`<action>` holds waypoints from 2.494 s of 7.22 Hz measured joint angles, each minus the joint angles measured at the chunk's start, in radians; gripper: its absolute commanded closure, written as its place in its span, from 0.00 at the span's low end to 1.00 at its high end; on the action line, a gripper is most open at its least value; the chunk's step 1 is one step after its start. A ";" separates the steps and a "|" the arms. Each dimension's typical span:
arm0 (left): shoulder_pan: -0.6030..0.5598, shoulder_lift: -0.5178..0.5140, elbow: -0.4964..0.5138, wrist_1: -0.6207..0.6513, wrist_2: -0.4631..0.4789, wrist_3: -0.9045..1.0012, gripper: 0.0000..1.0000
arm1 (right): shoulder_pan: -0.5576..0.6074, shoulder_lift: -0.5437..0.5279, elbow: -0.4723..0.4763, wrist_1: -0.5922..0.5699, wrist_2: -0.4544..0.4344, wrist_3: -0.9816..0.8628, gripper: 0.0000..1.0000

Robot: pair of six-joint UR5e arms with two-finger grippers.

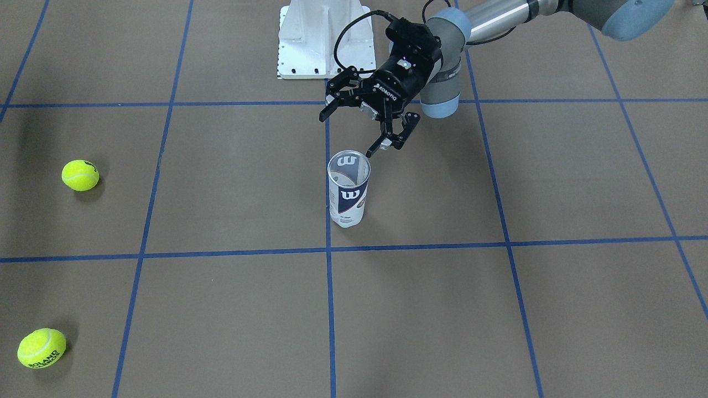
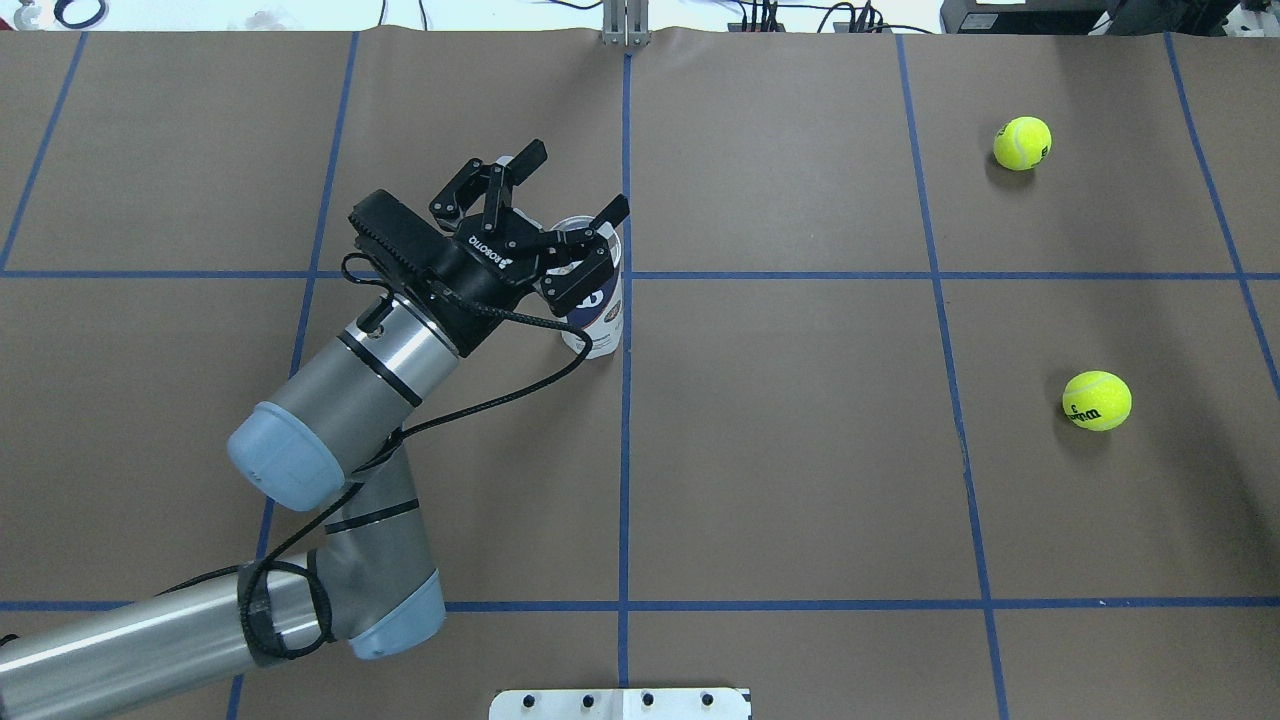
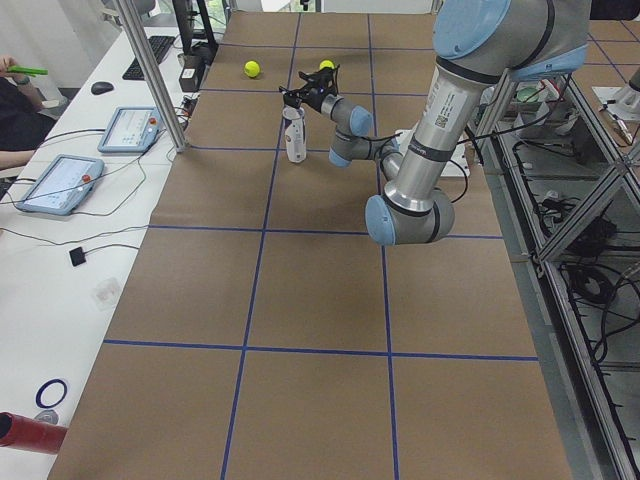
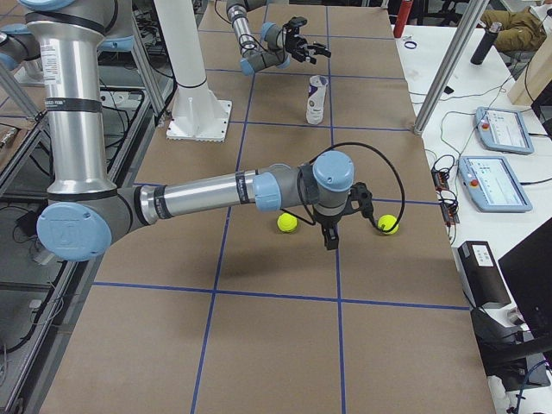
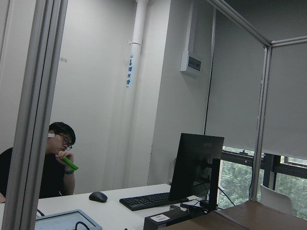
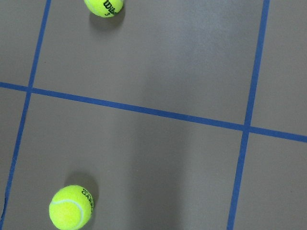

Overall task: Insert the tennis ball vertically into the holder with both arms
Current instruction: 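Set the can upright on the table and open the left gripper, then move the right gripper down onto the nearer tennis ball while the left gripper backs away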

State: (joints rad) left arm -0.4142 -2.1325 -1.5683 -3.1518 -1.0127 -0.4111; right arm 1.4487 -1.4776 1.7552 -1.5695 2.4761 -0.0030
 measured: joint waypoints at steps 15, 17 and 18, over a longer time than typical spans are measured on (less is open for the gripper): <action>0.000 0.215 -0.168 0.208 -0.052 0.000 0.00 | -0.438 0.026 -0.081 0.019 -0.155 0.332 0.01; 0.001 0.214 -0.166 0.208 -0.055 0.000 0.00 | -0.464 0.009 -0.080 0.019 -0.155 0.332 0.01; 0.002 0.214 -0.166 0.208 -0.056 0.000 0.00 | -0.473 0.005 -0.081 0.019 -0.155 0.332 0.12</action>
State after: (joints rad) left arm -0.4124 -1.9186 -1.7338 -2.9437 -1.0688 -0.4111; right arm 0.9756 -1.4721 1.6746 -1.5508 2.3209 0.3294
